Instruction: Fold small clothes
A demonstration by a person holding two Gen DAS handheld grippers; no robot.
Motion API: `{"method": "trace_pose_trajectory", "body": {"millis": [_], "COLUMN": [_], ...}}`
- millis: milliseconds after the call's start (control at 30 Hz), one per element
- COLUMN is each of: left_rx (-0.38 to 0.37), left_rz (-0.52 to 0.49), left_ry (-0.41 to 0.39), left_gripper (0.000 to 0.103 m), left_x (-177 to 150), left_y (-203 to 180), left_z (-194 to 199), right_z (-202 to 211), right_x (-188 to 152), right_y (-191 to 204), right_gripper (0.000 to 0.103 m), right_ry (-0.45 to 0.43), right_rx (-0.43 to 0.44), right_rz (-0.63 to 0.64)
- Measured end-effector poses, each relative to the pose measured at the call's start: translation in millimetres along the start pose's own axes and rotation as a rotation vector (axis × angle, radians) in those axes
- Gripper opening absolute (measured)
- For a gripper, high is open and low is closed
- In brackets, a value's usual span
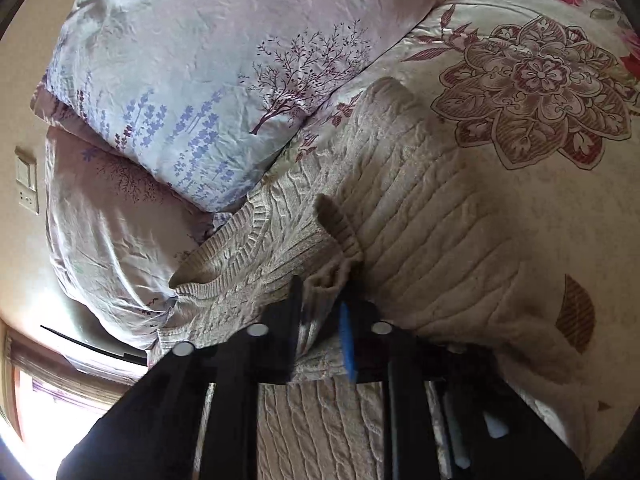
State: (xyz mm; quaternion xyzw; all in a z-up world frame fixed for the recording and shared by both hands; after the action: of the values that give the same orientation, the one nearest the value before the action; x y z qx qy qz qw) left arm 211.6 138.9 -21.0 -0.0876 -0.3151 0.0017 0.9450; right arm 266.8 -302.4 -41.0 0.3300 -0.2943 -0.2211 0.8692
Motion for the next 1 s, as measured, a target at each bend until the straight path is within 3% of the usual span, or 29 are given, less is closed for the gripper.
{"method": "trace_pose_trajectory", "body": {"millis": [167, 267, 367, 467, 533, 667, 833, 933, 1000], "left_rx": [0.001, 0.015, 0.039, 0.078, 0.093, 0.100, 0.118, 0.143, 0.155], "left_rz": [-0.003, -0.015, -0.033, -0.048, -0.046, -0.032, 0.009, 0.039, 0.070], "left_ry": [-0.003, 0.001, 0.007, 0.014, 0.016, 0.013, 0.003, 0.000, -0.007], "left_gripper": [0.083, 0.084, 0.084, 0.084, 0.085, 0.085, 0.085, 0.086, 0.086], "left_x": [0, -1, -1, -1, -1, -2, 0, 2, 4], "left_y": [0, 0, -3, -4, -1, 6, 15, 23, 31], "left_z": [-1, -3, -5, -7, -6, -3, -3, -4, -3], "right_z": [29, 44, 26, 28, 39, 63, 42, 23, 14], "right_x": [8, 10, 4, 1, 1, 12, 13, 7, -1], "right_y": [15, 5, -19, -30, -29, -12, 8, 10, 2], "right_gripper": [0.008, 0.008, 0.008, 0.009, 0.016, 0.032, 0.033, 0.045, 0.045], "right_ry": [-0.149, -0.214, -0.117, -0.090, -0.106, -0.235, -0.135, -0.075, -0.042], "right_rx": [0.025, -0.029, -0.117, -0.109, -0.130, -0.163, -0.086, -0.130, -0.168], "right_rz": [0.097, 0.096, 0.068, 0.032, 0.034, 0.132, 0.200, 0.223, 0.194]}}
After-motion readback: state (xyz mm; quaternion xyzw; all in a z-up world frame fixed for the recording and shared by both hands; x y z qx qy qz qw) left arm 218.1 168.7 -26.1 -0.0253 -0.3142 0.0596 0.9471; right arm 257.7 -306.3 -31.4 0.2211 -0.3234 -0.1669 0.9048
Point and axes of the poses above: each gripper's, at about its wrist camera, not at the fingertips, and z roughly against the way its jaws point, y to its left, x to its top, the point moved 5 cm from there along -z, roughly the way its jaws point, and after that the axes turned 1 degree about y, right-handed, at the moved point
